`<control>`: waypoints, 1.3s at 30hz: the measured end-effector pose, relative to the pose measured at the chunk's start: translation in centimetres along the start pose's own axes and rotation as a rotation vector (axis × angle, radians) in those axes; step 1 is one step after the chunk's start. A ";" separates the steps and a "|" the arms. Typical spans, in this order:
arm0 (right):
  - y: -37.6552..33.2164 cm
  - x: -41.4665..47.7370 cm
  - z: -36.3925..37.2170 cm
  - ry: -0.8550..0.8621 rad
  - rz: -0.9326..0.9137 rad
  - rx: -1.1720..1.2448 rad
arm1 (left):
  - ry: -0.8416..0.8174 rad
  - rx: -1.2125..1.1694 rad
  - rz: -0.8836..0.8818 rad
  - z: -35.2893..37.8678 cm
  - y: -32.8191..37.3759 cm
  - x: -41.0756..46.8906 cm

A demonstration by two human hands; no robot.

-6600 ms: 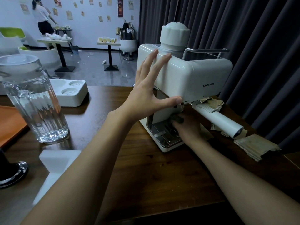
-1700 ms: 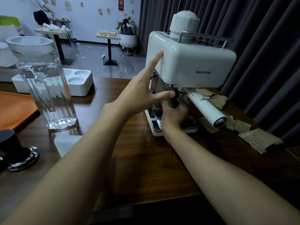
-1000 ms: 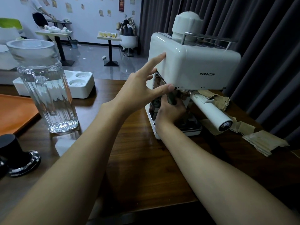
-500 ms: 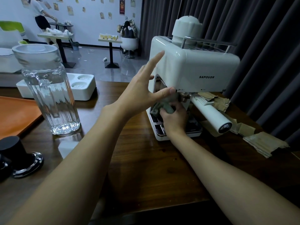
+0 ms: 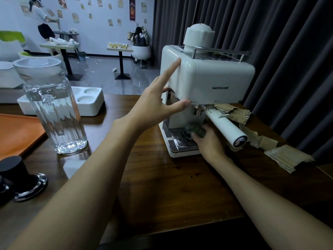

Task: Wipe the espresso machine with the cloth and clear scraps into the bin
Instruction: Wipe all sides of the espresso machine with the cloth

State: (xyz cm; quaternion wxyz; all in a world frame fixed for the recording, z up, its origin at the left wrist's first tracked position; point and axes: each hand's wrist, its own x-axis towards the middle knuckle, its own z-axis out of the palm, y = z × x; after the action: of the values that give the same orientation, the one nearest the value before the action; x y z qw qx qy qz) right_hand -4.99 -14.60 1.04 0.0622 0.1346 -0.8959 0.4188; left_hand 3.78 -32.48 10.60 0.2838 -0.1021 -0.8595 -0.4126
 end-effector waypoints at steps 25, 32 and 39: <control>0.3 0.1 -9.5 0.050 -0.258 0.356 | 0.080 -0.010 -0.094 1.5 2.4 0.1; -2.4 -1.1 -13.5 0.050 -0.510 0.491 | 0.167 0.059 0.004 2.6 4.4 1.3; -6.0 1.2 -13.3 0.276 -0.850 0.205 | 0.226 0.019 -0.021 2.8 4.5 1.8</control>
State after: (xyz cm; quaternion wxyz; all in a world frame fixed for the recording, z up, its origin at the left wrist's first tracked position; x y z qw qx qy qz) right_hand -4.39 -8.25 14.23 0.3336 0.4388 -0.6983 0.4567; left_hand 2.98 -27.56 13.19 0.3755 -0.0433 -0.8270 -0.4163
